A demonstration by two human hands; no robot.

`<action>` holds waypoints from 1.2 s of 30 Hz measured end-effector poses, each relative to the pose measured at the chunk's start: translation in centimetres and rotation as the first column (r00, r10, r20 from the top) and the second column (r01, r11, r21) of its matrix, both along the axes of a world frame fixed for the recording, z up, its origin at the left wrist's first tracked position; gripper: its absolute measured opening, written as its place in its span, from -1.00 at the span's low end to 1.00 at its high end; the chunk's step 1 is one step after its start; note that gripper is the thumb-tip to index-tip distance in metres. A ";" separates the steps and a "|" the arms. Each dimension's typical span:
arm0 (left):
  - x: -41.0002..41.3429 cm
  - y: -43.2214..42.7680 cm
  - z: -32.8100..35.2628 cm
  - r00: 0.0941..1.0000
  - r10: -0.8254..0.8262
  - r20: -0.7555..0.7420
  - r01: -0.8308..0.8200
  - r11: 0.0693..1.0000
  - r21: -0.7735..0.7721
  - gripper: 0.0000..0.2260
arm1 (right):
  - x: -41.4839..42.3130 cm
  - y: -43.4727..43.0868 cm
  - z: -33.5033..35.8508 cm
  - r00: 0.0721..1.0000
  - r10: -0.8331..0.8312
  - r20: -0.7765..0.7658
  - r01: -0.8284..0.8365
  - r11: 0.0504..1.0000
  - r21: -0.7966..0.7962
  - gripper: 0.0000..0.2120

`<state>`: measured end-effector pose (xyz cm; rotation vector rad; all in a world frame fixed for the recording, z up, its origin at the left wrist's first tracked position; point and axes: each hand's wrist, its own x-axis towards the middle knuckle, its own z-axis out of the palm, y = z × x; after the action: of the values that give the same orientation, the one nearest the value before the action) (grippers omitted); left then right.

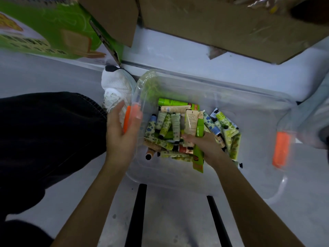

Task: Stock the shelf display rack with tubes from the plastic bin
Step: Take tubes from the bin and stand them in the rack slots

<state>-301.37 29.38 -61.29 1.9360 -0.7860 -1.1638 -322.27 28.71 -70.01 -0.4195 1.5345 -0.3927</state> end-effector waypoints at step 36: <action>-4.1 3.4 3.7 0.715 -0.018 -0.699 0.234 0.948 0.215 -0.77 | -1.0 2.5 15.1 0.980 0.192 0.045 -0.178 0.959 -0.221 -0.65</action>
<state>-305.51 32.82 -57.60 1.4624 -0.3439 -2.0183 -323.29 31.21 -54.92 -0.7091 1.3794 -0.4238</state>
